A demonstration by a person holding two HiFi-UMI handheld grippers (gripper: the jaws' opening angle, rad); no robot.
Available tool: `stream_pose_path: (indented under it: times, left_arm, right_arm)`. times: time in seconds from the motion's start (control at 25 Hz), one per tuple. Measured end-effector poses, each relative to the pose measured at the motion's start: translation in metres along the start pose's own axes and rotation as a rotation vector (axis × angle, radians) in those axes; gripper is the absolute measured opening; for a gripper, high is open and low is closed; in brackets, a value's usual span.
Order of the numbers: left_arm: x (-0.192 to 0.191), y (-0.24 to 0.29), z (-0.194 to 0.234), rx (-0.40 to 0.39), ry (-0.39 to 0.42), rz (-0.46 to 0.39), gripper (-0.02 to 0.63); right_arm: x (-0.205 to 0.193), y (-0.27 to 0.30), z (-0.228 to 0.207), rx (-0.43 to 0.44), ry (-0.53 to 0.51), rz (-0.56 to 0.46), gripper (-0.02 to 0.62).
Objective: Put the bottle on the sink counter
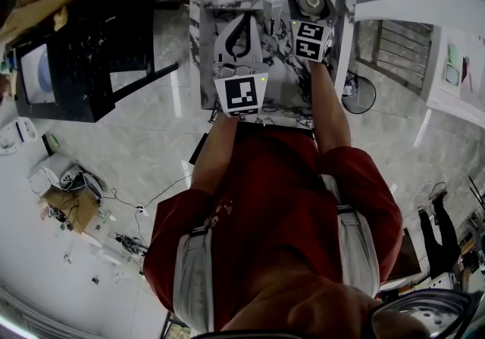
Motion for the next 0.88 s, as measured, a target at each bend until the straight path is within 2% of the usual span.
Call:
stream_pose_path:
  times: [0.88]
  left_arm:
    - [-0.001,0.000,0.004,-0.002,-0.008,0.001,-0.006]
  right_arm:
    - [0.006,0.012,0.002,-0.055,0.023,0.003,0.342]
Point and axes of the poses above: the fingertips, and each gripper's own axes: y forward along the fingers, z to its left, x out of its top, the point moved 10 cm from there along -y, backward along the fingers, and after that the axes turned 9 degrees about z, right-handed, at the moved point
